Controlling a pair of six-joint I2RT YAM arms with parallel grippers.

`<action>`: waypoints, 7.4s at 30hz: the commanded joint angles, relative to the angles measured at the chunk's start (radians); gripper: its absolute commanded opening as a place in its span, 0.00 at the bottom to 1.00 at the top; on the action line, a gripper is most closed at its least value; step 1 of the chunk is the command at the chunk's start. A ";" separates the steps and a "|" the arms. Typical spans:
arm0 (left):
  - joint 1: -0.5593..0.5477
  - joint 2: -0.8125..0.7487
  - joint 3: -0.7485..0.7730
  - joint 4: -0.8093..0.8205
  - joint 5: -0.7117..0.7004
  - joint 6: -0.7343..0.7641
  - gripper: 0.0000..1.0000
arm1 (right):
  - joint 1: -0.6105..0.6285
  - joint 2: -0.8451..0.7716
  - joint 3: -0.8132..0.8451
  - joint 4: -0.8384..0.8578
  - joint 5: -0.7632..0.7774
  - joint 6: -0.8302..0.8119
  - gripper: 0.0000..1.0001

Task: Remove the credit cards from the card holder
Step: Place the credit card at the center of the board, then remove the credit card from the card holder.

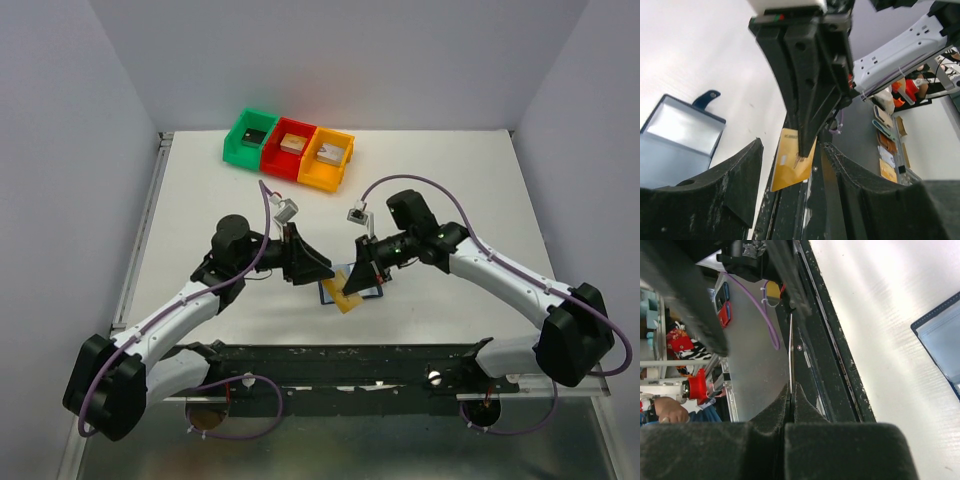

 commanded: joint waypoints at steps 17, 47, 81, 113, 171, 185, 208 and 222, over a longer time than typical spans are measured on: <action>-0.031 0.020 0.027 -0.115 0.109 0.108 0.33 | 0.029 0.031 0.093 -0.084 -0.003 -0.047 0.00; 0.431 0.000 -0.079 -0.134 -0.474 -0.165 0.00 | -0.058 -0.297 -0.045 -0.013 0.747 0.171 0.75; 0.698 0.718 0.240 -0.158 -0.328 -0.070 0.00 | -0.058 -0.183 -0.240 0.218 0.572 0.237 0.69; 0.531 0.283 0.252 -0.529 -0.835 0.095 0.71 | -0.060 -0.124 -0.093 -0.045 0.924 0.188 0.77; -0.108 0.324 0.016 -0.184 -0.638 -0.156 0.77 | -0.092 0.127 -0.200 0.016 0.896 0.211 0.00; -0.126 0.388 0.062 -0.244 -0.643 -0.122 0.76 | -0.092 0.117 -0.208 0.017 0.871 0.214 0.00; -0.134 0.452 0.073 -0.244 -0.617 -0.093 0.76 | -0.093 0.134 -0.204 0.027 0.847 0.214 0.00; -0.151 0.494 0.102 -0.221 -0.566 -0.075 0.75 | -0.092 0.148 -0.200 0.030 0.827 0.213 0.00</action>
